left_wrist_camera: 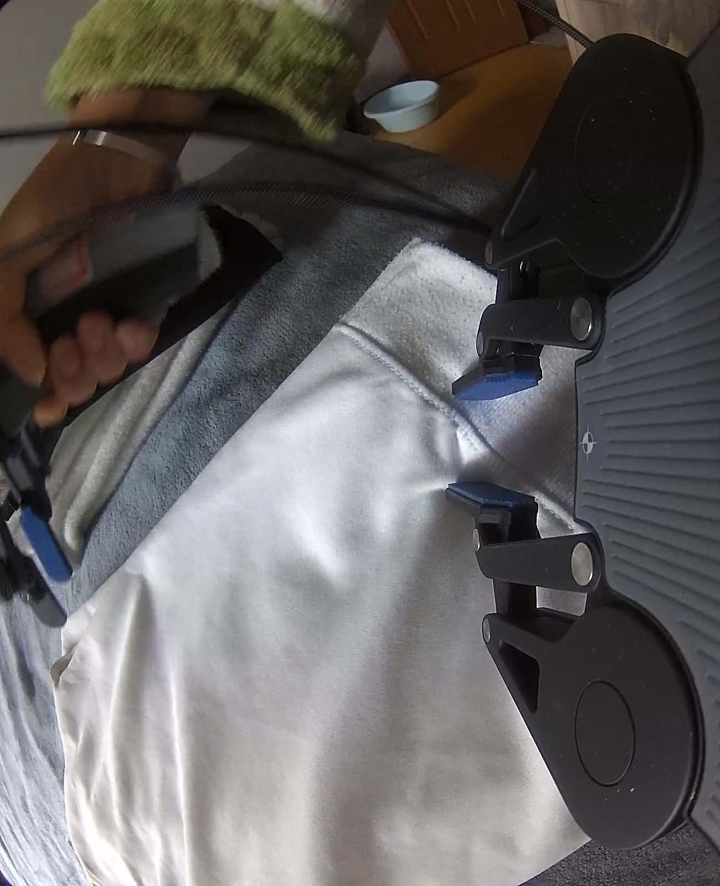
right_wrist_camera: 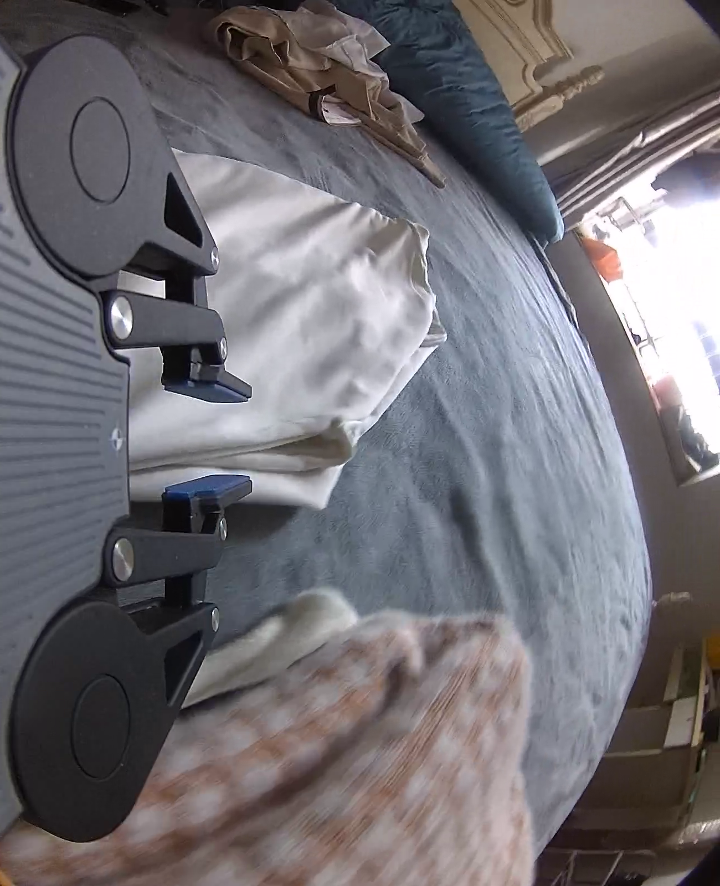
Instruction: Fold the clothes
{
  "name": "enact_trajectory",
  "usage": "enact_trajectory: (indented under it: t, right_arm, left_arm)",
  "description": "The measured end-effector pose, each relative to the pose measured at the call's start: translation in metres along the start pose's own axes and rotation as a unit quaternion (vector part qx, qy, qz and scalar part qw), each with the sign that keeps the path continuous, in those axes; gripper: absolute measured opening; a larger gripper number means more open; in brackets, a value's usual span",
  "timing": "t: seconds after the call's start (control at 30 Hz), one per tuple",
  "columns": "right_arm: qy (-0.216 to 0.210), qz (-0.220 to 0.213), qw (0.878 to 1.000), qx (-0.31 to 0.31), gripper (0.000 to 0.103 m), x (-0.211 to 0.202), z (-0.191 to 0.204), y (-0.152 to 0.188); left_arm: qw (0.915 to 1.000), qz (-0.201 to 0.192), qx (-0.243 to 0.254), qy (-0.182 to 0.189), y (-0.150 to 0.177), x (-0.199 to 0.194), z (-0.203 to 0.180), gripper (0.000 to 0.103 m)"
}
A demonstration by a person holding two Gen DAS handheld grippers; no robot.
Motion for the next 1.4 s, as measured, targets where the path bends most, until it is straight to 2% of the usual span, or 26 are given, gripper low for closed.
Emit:
enact_trajectory:
  t: [0.13, 0.3, 0.67, 0.8, 0.83, 0.87, 0.9, 1.13, 1.4]
  right_arm:
    - [-0.001, -0.002, 1.0, -0.013, 0.031, 0.03, 0.001, -0.013]
    - [0.007, 0.03, 0.999, -0.018, 0.031, 0.057, -0.001, -0.011]
    - [0.008, 0.018, 0.999, 0.033, 0.031, 0.066, -0.012, -0.013]
    - [0.006, 0.012, 1.0, 0.022, 0.033, 0.069, -0.009, -0.015]
    - [0.006, 0.01, 1.0, 0.017, 0.028, 0.069, -0.007, -0.016]
    - [0.006, 0.009, 1.0, 0.007, 0.011, 0.069, -0.004, -0.016]
    - [0.008, 0.007, 1.0, -0.003, 0.009, 0.068, -0.002, -0.017]
    - [0.037, -0.028, 0.998, -0.041, 0.007, 0.053, 0.008, -0.024]
    - [0.055, -0.032, 0.997, -0.04, 0.007, 0.048, -0.001, -0.022]
  left_arm:
    - [1.0, -0.003, 0.0, 0.0, 0.001, -0.001, -0.001, 0.035]
    - [1.0, -0.003, -0.003, 0.002, 0.0, 0.001, 0.001, 0.035]
    - [0.9999, -0.003, -0.008, 0.006, 0.0, 0.004, 0.002, 0.037]
    - [0.9999, -0.002, -0.007, 0.007, 0.0, 0.007, 0.0, 0.037]
    - [1.0, -0.002, -0.006, 0.007, 0.001, 0.007, 0.0, 0.037]
    - [1.0, -0.002, -0.005, 0.007, 0.001, 0.007, -0.001, 0.037]
    - [1.0, -0.002, -0.004, 0.007, 0.002, 0.007, -0.001, 0.038]
    - [1.0, -0.003, -0.003, 0.008, 0.001, 0.008, -0.001, 0.038]
    - [0.9999, -0.002, -0.004, 0.009, 0.002, 0.006, 0.005, 0.038]
Point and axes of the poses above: each gripper's, at about its wrist camera, not at the fingertips, and x roughly the way its jaws point, z to its left, y to its underside, the point moved 6 cm from there along x, roughly the way its jaws point, and after that the axes turned 6 degrees about -x, right-handed, at the moved point
